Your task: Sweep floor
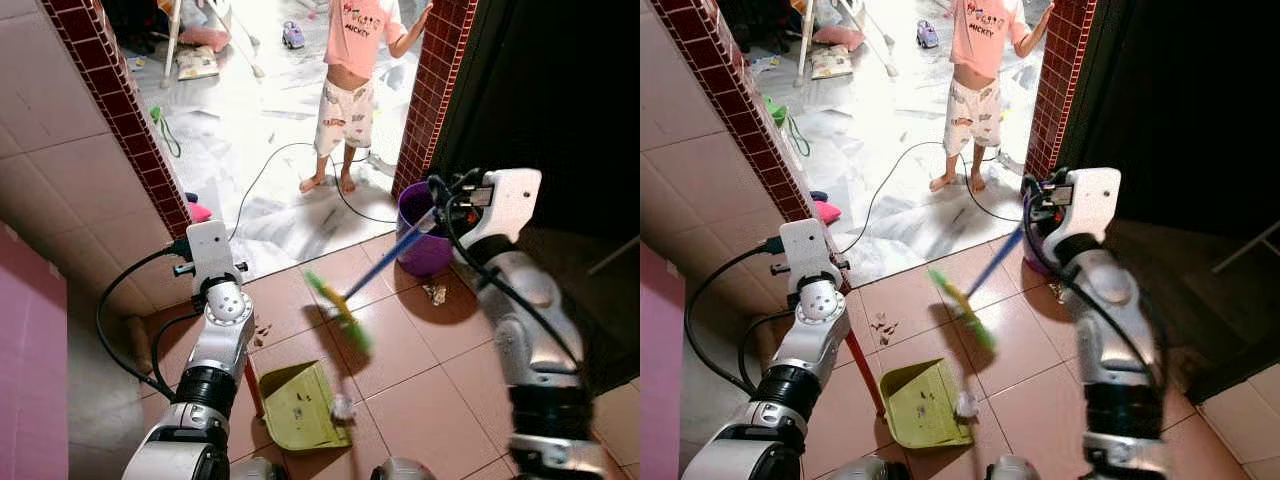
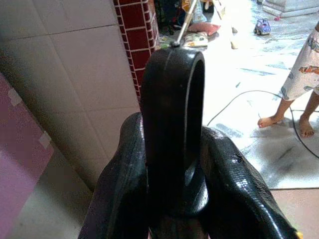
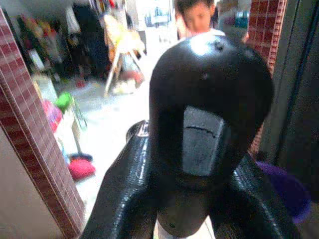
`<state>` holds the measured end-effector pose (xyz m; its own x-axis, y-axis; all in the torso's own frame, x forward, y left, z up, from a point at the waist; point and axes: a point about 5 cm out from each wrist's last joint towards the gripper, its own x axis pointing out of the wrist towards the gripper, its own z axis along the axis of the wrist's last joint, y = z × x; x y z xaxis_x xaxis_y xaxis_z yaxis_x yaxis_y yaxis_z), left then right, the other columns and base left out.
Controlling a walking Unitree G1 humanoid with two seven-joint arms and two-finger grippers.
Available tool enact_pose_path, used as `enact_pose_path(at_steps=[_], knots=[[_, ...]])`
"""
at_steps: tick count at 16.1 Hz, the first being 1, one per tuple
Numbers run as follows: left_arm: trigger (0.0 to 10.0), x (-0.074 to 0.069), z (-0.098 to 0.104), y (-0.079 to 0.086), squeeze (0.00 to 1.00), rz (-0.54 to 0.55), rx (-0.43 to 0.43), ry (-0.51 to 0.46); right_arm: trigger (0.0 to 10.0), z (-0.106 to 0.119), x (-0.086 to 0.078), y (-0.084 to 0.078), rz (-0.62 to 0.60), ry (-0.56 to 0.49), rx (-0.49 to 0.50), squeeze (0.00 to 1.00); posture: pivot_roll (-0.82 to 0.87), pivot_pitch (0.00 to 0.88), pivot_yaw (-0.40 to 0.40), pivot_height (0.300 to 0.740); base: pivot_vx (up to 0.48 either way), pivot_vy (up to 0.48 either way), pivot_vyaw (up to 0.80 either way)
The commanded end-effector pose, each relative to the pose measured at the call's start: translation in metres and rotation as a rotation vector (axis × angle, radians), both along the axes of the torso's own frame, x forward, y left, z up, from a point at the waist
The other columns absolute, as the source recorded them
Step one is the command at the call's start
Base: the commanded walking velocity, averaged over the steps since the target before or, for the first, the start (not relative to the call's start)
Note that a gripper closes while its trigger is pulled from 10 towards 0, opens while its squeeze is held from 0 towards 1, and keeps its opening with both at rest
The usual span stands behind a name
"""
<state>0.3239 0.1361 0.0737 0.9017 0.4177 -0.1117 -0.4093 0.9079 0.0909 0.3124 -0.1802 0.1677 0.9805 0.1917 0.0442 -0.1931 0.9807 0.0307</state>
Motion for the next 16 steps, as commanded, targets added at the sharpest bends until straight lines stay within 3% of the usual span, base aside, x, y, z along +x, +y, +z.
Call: enact_pose_path(at_steps=[1,5,9,11,14,16], knots=[[10.0,-0.003,-0.004,0.013,0.00,0.045,0.095,0.029,10.0,-0.004,0.000,0.003,0.035,0.083,-0.011,0.00,-0.18,0.000,0.084,0.740,0.000,0.000,0.00],[10.0,-0.006,-0.010,0.018,0.00,0.053,0.115,0.044,10.0,-0.032,-0.024,0.004,0.188,0.361,-0.078,0.00,-0.20,0.000,0.083,0.740,0.000,0.000,0.00],[10.0,-0.007,-0.013,0.012,0.00,0.021,0.094,0.064,10.0,-0.035,-0.037,0.013,0.231,0.488,0.039,0.00,-0.20,0.000,0.083,0.740,0.000,0.000,0.00],[10.0,-0.008,-0.018,0.002,0.00,-0.026,0.034,0.100,10.0,-0.030,-0.032,0.026,0.208,0.475,0.189,0.00,-0.20,0.000,0.086,0.740,0.000,0.000,0.00],[10.0,-0.007,-0.021,-0.004,0.00,-0.071,-0.035,0.126,10.0,-0.024,-0.025,0.032,0.156,0.434,0.267,0.00,-0.19,0.000,0.093,0.740,0.000,0.000,0.00],[10.0,-0.007,-0.026,-0.006,0.00,-0.073,-0.142,0.163,10.0,-0.021,-0.022,0.031,0.112,0.403,0.286,0.00,-0.19,0.000,0.093,0.740,0.000,0.000,0.00]])
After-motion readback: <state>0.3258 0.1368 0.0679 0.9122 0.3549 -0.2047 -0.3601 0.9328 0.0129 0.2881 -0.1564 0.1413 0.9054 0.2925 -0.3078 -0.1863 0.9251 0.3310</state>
